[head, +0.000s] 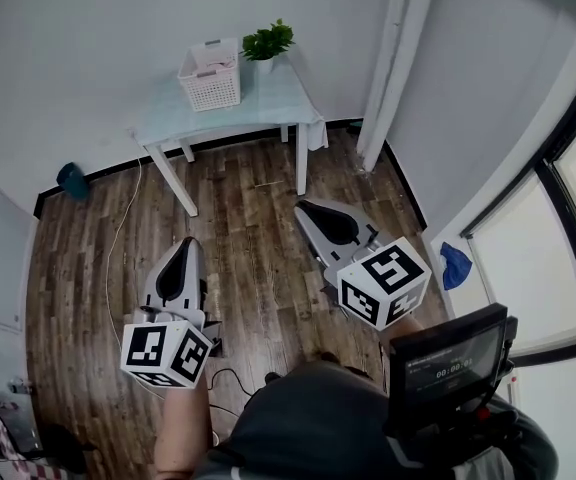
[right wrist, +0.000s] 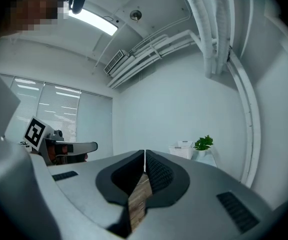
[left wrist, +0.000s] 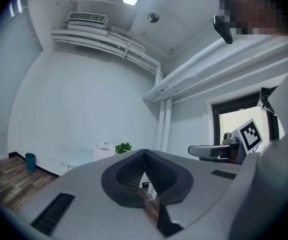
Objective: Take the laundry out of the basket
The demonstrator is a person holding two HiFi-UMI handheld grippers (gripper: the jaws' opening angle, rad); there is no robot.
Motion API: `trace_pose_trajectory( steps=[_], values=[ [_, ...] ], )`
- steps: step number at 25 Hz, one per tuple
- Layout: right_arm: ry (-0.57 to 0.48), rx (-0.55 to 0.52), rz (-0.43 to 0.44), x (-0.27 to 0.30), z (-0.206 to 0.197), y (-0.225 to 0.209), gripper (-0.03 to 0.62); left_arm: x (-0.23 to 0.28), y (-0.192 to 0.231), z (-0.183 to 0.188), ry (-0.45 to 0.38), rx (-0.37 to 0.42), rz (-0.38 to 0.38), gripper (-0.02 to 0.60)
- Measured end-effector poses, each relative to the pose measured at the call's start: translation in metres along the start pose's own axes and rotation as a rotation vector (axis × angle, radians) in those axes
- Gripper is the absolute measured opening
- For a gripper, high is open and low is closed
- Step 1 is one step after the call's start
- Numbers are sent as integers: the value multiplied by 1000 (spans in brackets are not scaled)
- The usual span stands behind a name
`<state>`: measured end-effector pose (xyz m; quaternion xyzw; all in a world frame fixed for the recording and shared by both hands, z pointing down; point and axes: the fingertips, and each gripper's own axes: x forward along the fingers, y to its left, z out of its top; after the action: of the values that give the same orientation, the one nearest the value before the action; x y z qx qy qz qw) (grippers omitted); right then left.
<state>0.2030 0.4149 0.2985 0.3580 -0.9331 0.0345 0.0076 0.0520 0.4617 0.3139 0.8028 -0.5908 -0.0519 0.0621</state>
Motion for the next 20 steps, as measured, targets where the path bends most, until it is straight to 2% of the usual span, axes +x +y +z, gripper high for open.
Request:
trace_pose_trajectory(
  steps=[6,12,15,18,20],
  values=[
    [3,-20,-3,16,4,9,20,-1,15,4,-3,0,-5,2],
    [26,-23,-31,56,-9,2,20,19,53,-7,7,-20,-35,2],
    [44,-47,-17,58,-10,8,20,14,55,-5,1,-32,-31,2],
    [19,-53,3,60,-2,15,20,9,57,1,-4,-15,-23,2],
    [10,-43,17,74,-1,5,21,22,63,3,-5,-13,-5,2]
  ],
)
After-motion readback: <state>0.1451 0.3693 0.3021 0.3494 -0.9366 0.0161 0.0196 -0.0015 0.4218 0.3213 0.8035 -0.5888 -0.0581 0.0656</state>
